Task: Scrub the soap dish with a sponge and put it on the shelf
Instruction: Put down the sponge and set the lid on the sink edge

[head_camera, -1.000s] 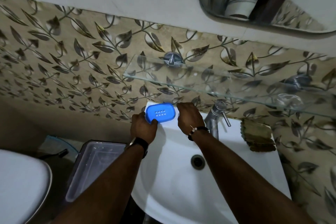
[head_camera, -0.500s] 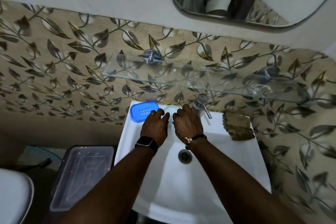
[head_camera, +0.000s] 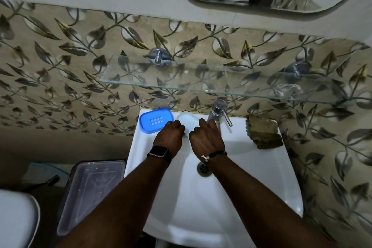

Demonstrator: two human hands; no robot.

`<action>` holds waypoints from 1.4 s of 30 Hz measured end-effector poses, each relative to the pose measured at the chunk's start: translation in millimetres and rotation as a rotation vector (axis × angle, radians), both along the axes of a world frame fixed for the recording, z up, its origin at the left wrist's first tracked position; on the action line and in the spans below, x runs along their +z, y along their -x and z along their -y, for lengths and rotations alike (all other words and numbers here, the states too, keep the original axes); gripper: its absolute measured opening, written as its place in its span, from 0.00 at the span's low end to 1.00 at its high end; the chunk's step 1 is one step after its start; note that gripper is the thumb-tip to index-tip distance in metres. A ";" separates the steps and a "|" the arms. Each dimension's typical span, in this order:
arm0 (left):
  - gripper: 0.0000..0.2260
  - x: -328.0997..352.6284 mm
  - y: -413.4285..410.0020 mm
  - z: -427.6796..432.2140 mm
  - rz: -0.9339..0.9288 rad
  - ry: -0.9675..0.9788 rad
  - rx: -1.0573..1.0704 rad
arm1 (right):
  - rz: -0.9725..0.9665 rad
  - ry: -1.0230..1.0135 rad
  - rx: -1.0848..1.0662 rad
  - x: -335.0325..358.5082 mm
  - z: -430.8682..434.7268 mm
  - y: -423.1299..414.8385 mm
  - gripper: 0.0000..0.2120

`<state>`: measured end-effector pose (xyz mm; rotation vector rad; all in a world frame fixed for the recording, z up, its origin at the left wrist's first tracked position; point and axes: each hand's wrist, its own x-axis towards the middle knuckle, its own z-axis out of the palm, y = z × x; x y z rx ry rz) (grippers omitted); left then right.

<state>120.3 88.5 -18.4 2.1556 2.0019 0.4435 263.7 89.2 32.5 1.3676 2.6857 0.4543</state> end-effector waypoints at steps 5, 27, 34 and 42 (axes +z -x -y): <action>0.08 2.2 1.3 5.9 0.045 -0.052 0.012 | 0.000 -0.033 0.029 1.3 2.5 -2.6 0.07; 0.03 85.8 14.8 104.3 0.024 -0.345 -0.109 | -0.853 -0.005 -0.170 12.2 103.1 -11.5 0.08; 0.10 106.8 2.4 122.0 0.049 -0.498 -0.164 | -1.138 0.057 -0.220 25.5 124.8 -20.6 0.09; 0.12 118.7 -17.4 129.5 0.156 -0.557 -0.208 | -1.400 0.185 -0.381 30.9 144.6 -29.2 0.06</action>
